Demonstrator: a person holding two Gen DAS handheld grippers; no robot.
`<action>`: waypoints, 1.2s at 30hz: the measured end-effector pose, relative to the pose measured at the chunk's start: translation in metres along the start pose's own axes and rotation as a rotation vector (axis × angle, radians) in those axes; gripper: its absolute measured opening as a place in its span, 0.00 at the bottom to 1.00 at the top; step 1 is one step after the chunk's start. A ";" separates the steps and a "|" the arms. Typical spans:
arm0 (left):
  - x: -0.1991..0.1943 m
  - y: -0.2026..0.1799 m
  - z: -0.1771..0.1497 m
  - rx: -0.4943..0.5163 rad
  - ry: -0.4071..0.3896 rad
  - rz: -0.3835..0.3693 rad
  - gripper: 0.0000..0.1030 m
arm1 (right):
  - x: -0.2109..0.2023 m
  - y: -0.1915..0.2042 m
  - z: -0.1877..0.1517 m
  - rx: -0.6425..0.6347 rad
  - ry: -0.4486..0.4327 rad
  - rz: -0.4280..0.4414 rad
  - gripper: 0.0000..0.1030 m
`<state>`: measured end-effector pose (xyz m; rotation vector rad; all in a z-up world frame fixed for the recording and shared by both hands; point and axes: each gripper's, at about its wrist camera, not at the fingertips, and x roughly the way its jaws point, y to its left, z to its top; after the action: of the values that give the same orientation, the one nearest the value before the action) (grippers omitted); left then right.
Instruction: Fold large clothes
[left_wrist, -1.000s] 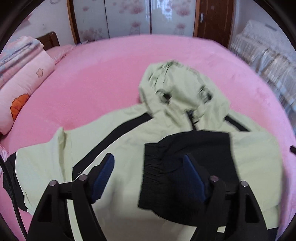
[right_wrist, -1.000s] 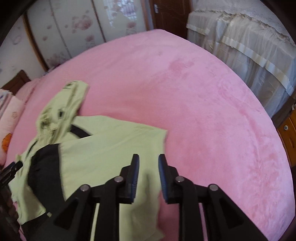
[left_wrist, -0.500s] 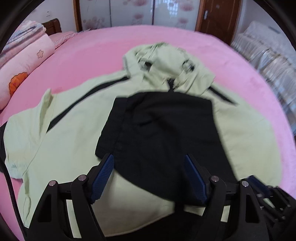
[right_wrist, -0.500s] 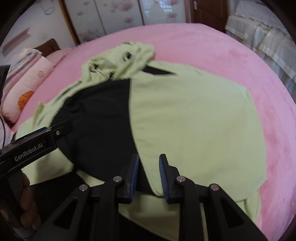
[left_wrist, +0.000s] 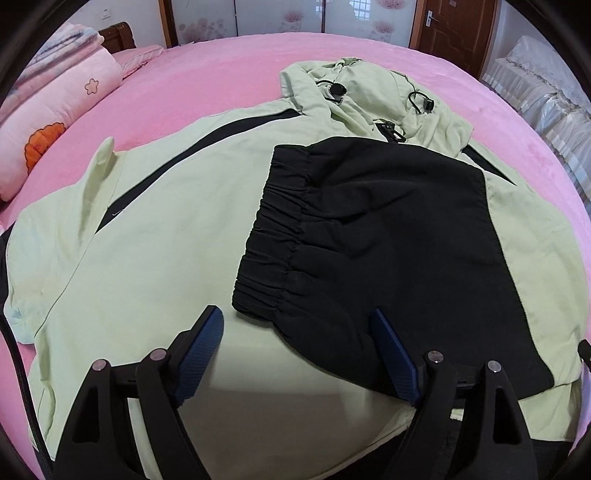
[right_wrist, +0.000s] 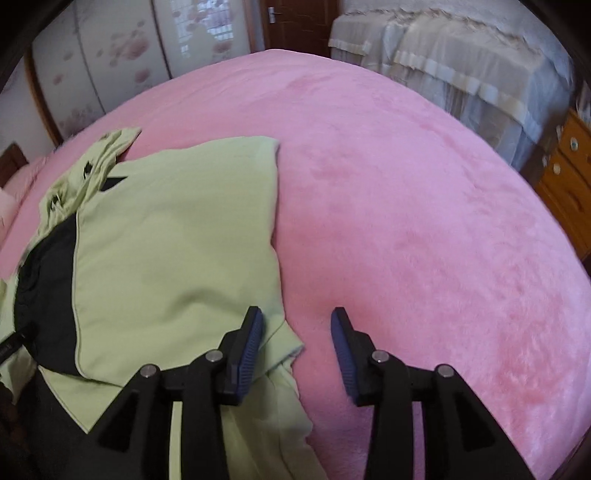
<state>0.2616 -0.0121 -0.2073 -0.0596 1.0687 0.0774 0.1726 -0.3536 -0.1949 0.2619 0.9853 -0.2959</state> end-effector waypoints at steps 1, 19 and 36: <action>-0.001 0.000 0.001 0.000 0.000 0.002 0.81 | -0.001 -0.001 -0.001 0.014 0.000 0.006 0.38; -0.069 -0.014 -0.008 0.020 0.006 -0.036 0.82 | -0.065 0.043 -0.020 -0.008 -0.007 0.111 0.38; -0.210 0.018 -0.046 0.060 -0.059 -0.106 0.82 | -0.182 0.103 -0.056 -0.150 -0.079 0.237 0.38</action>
<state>0.1196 -0.0050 -0.0454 -0.0588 1.0068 -0.0482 0.0719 -0.2156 -0.0615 0.2261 0.8840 -0.0156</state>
